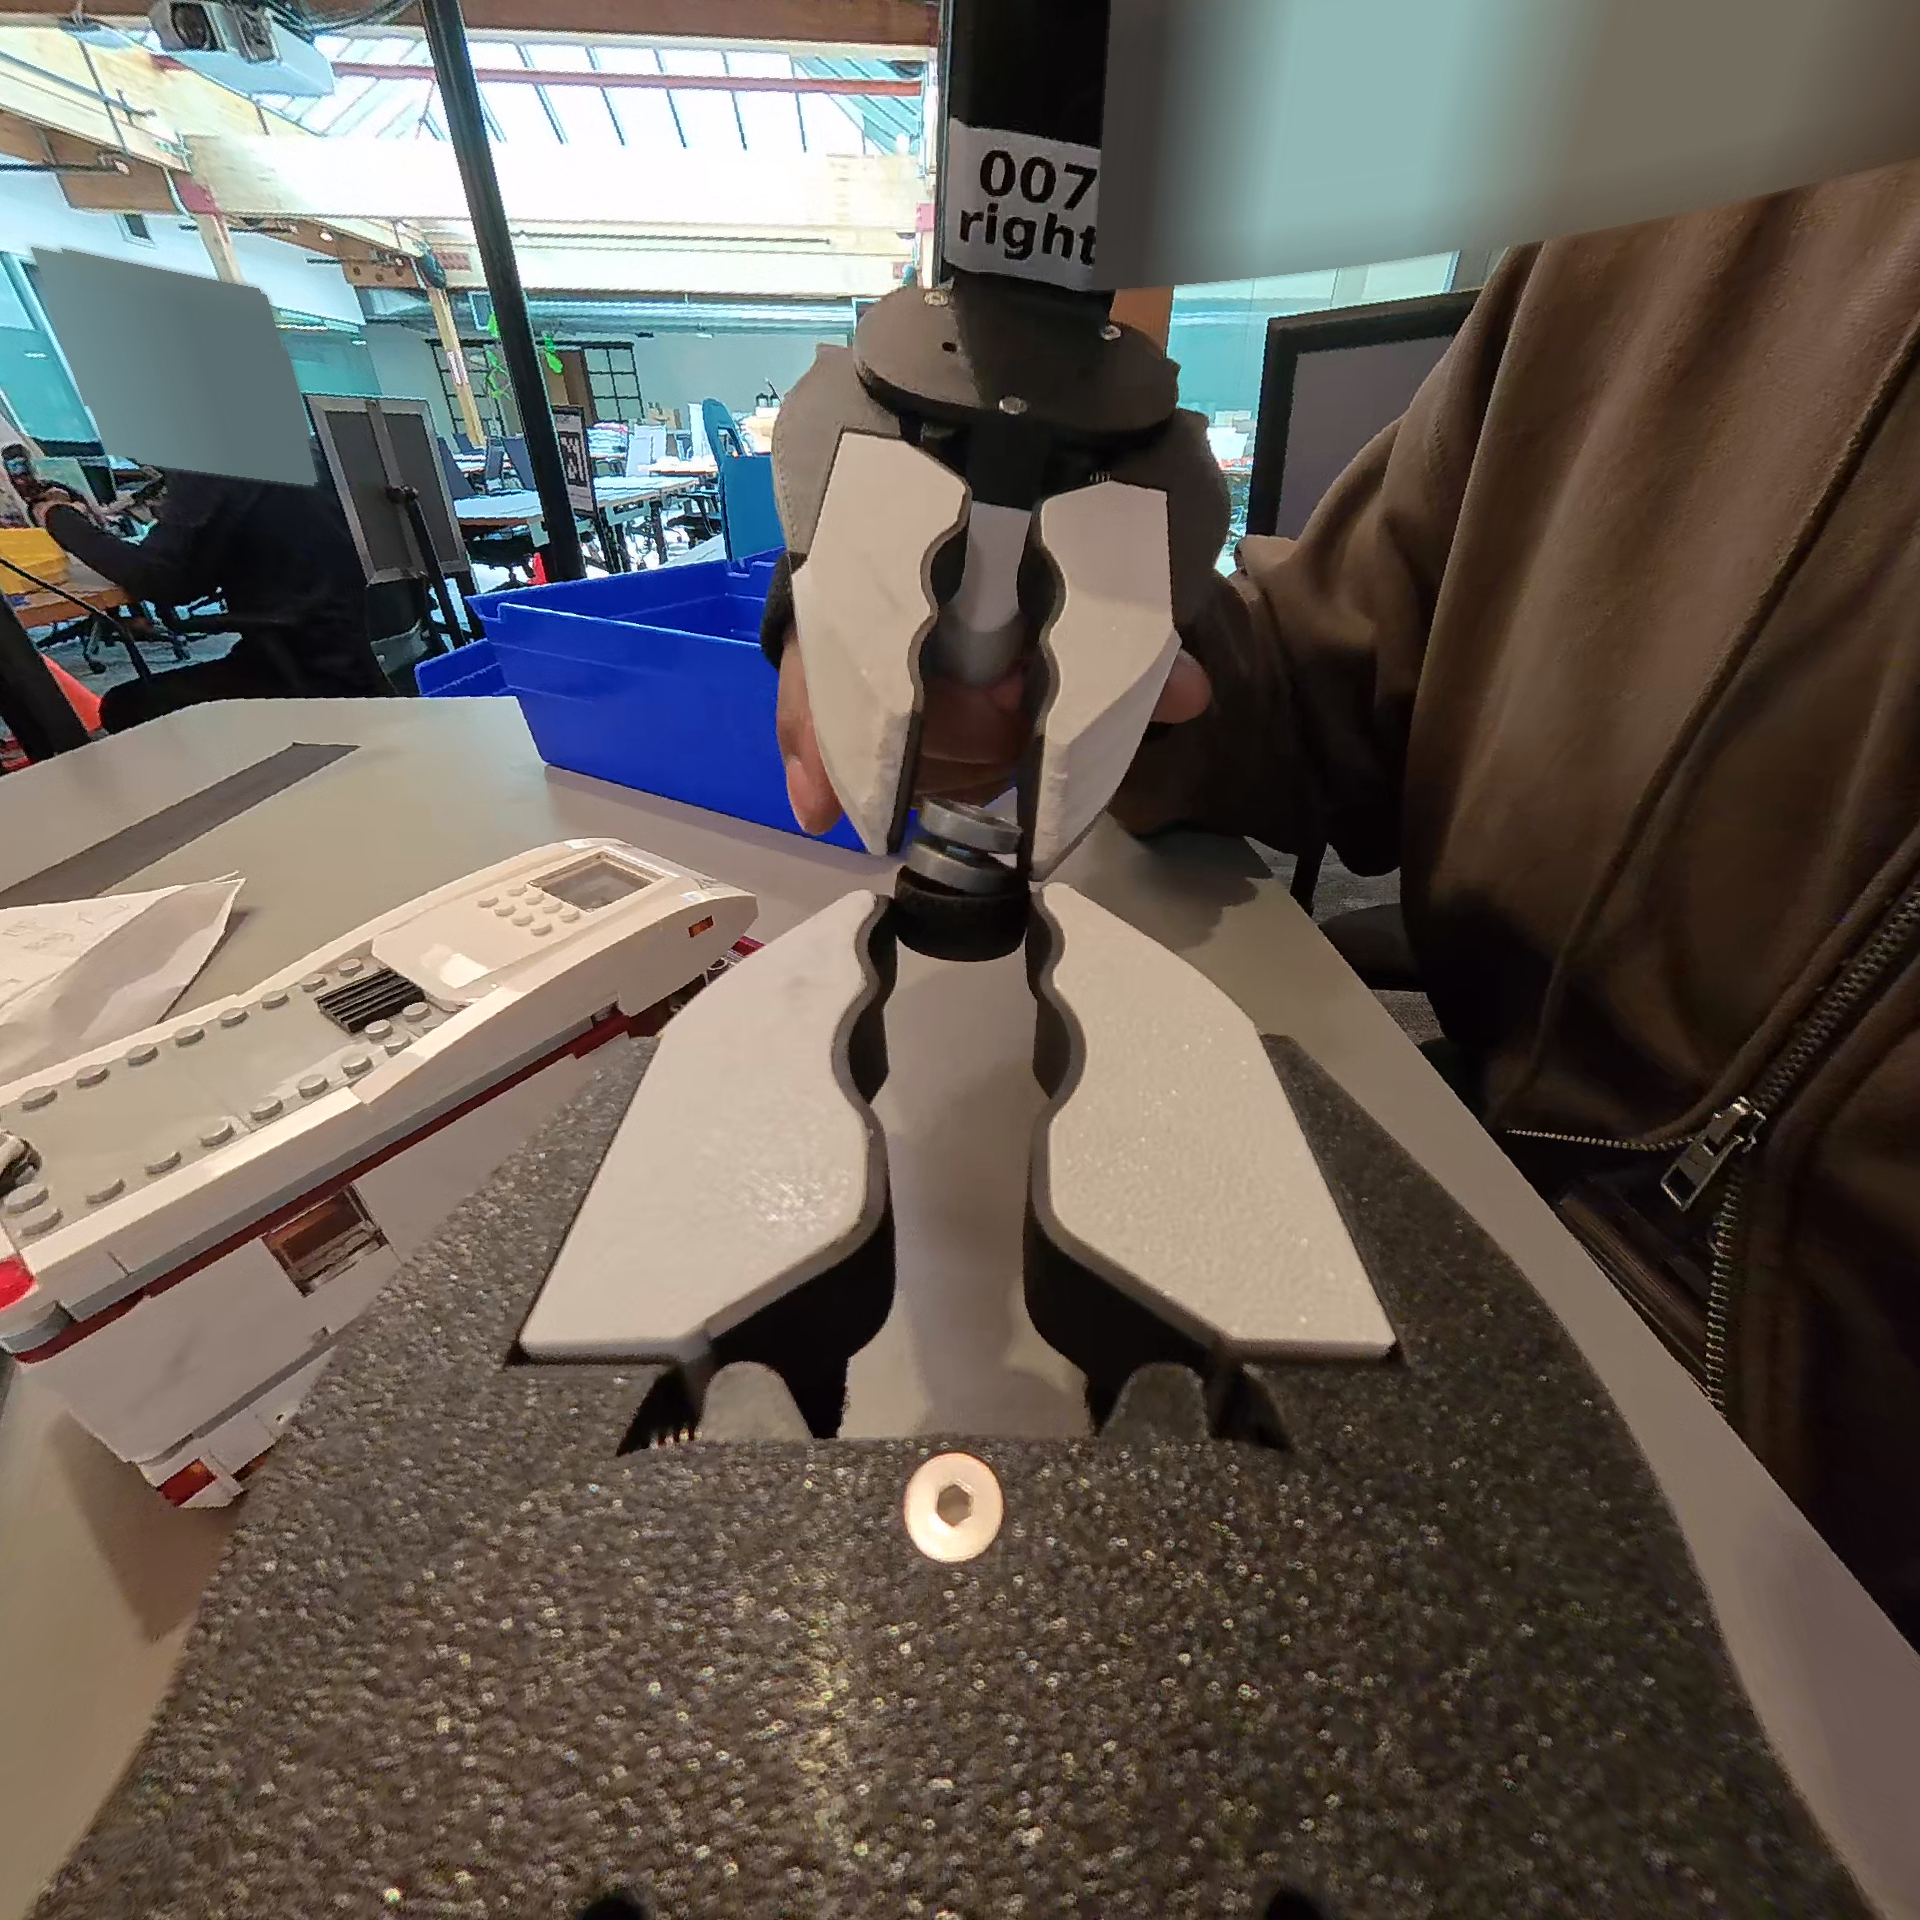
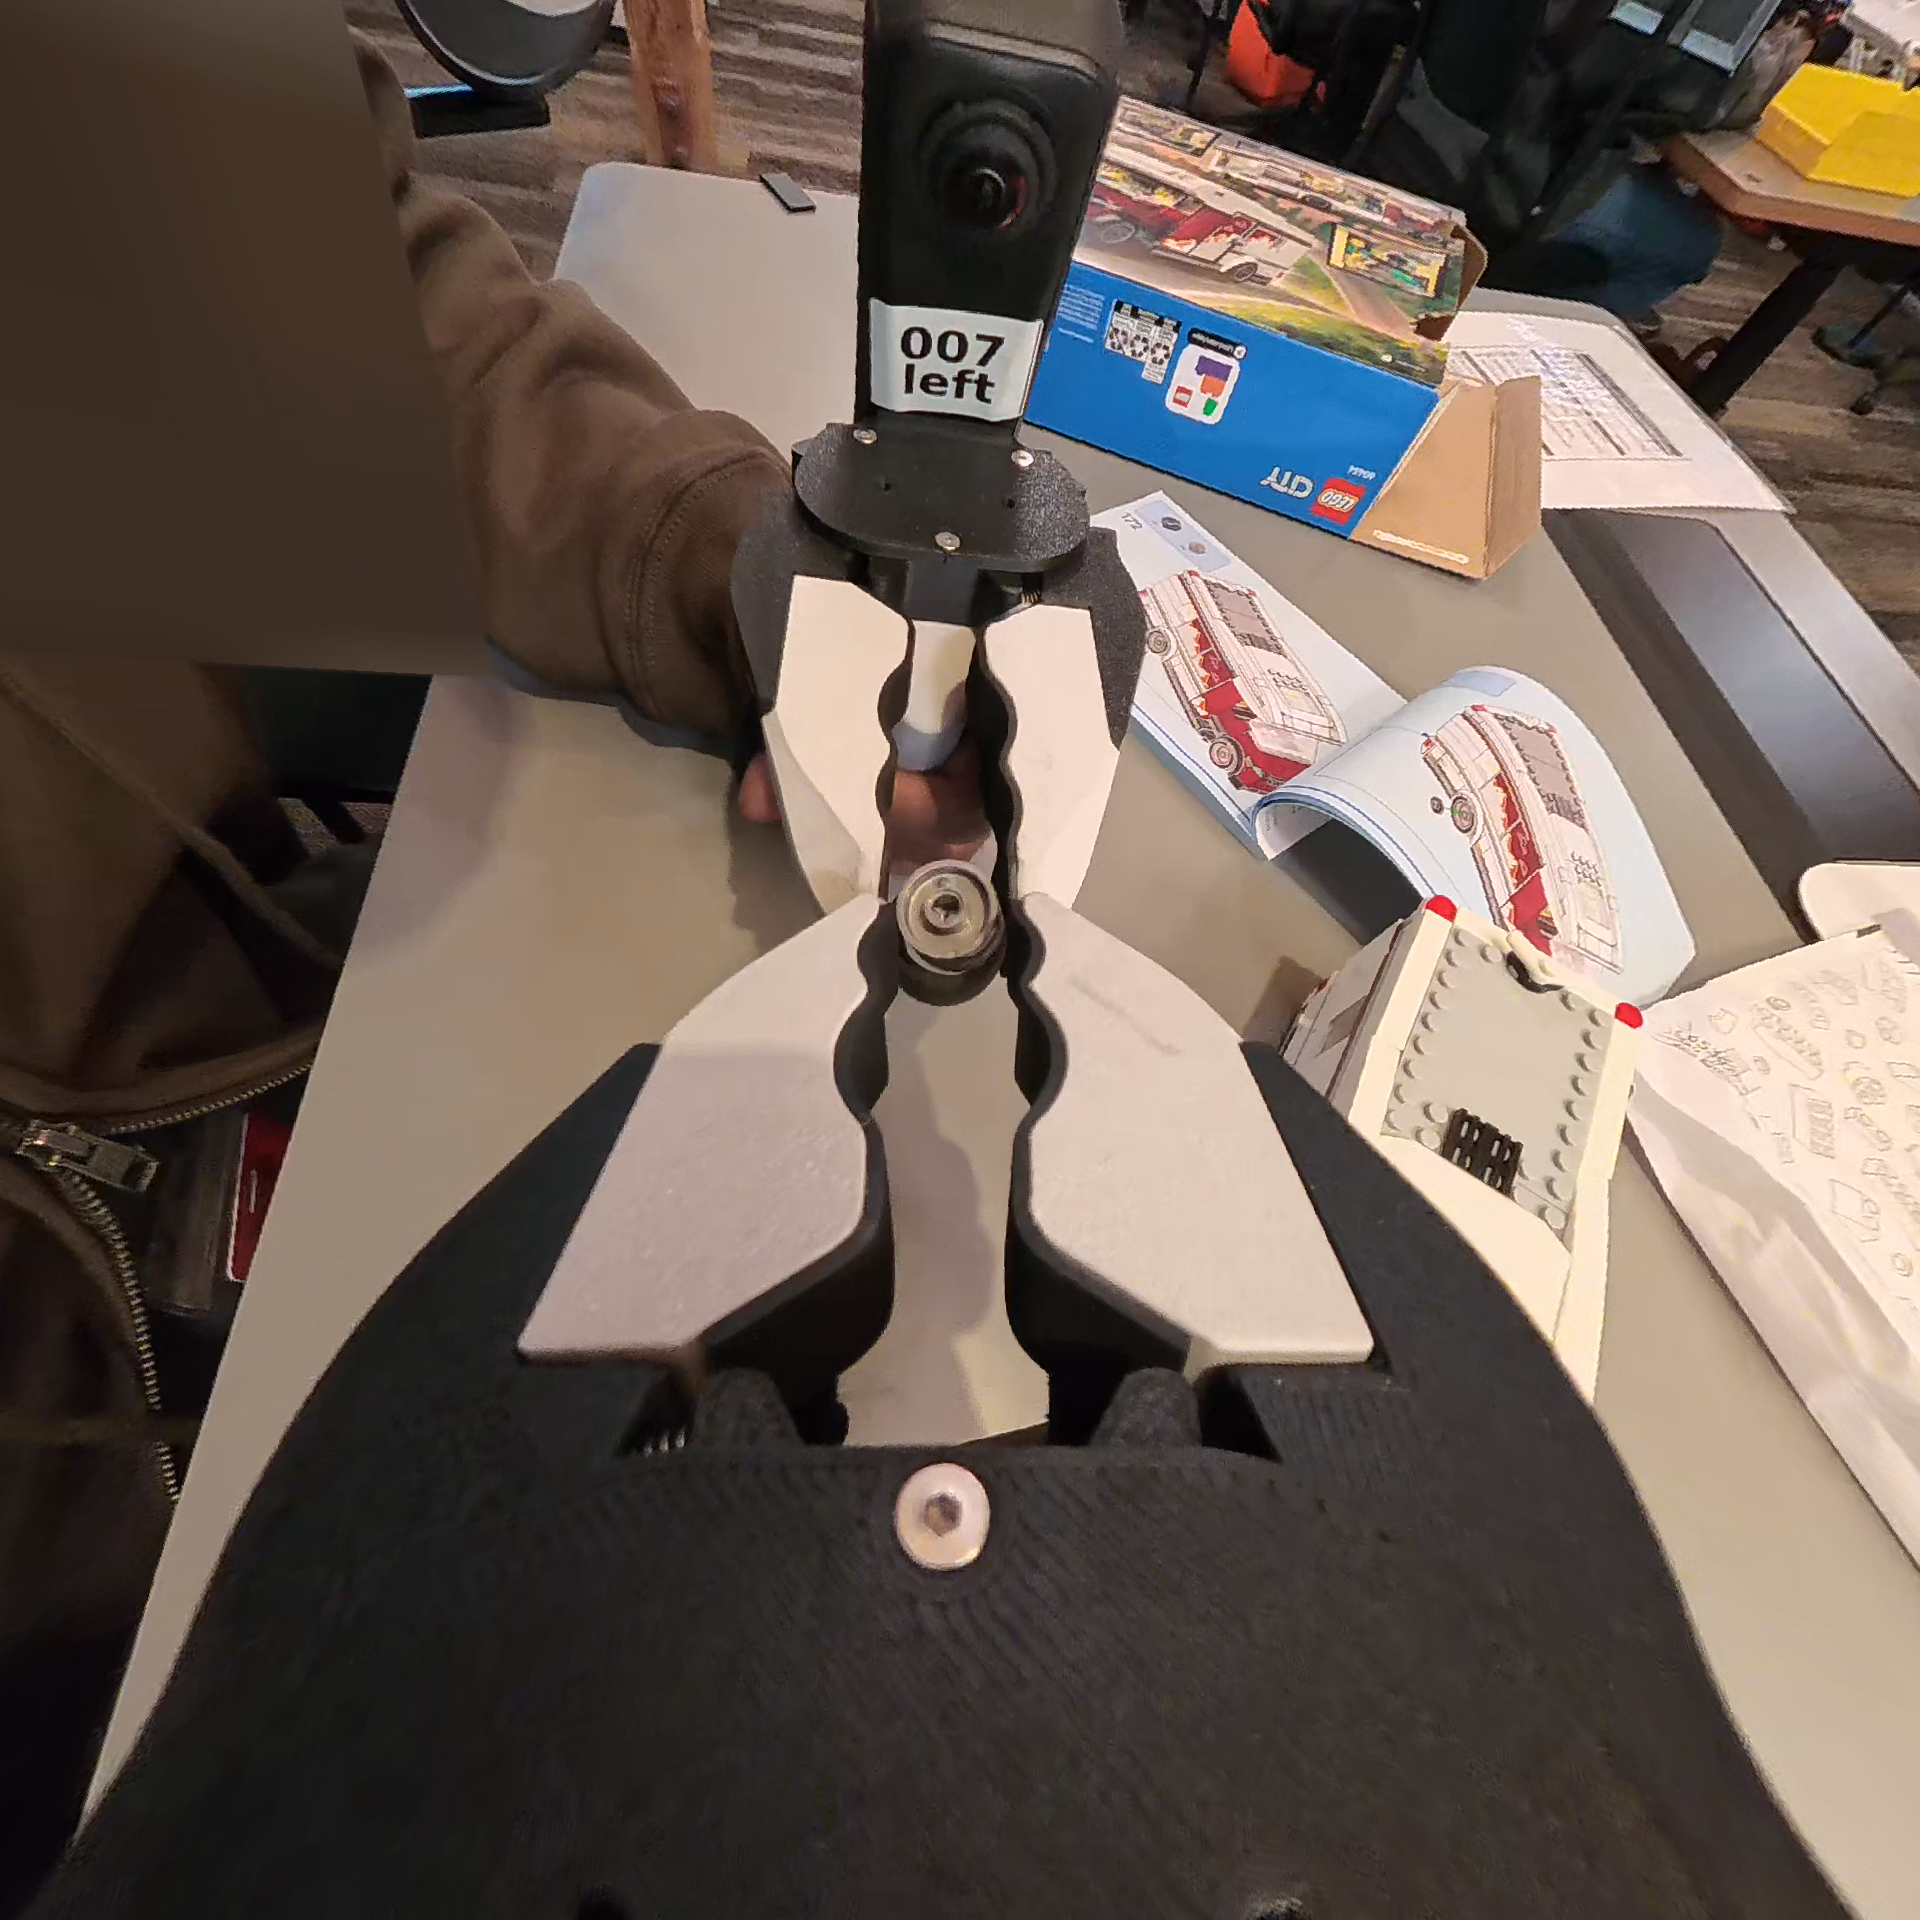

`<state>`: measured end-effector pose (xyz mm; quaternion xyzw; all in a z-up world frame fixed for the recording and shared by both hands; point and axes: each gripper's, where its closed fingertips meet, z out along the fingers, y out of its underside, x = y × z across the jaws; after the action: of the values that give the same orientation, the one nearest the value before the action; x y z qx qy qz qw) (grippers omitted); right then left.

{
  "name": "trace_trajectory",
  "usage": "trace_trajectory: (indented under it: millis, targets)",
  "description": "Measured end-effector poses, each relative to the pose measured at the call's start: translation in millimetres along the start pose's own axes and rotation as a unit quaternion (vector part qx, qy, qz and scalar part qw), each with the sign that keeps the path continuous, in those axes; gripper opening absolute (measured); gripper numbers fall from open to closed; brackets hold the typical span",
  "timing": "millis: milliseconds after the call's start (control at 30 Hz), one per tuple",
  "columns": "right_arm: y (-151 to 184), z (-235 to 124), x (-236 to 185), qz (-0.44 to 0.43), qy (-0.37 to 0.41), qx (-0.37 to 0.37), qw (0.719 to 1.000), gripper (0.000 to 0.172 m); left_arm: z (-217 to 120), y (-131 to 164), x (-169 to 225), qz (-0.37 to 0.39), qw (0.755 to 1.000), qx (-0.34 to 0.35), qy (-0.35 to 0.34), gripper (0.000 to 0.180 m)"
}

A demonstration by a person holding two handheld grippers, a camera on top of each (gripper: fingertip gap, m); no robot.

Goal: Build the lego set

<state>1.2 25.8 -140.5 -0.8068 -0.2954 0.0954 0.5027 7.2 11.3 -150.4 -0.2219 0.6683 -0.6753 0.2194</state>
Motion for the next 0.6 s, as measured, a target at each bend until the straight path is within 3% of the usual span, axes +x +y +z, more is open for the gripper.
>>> trace_trajectory:
  millis: [200,600]
  targets:
    - [-2.6,-2.2,0.2,-0.011,0.004,0.014,1.0,0.025,-0.1,-0.6,0.7,-0.003,1.0,0.002,0.002,0.024]
    - [-1.6,-4.4,-10.4,-0.036,-0.017,0.041,0.998,0.017,3.3,2.4,6.3,0.011,1.0,-0.01,0.009,0.024]
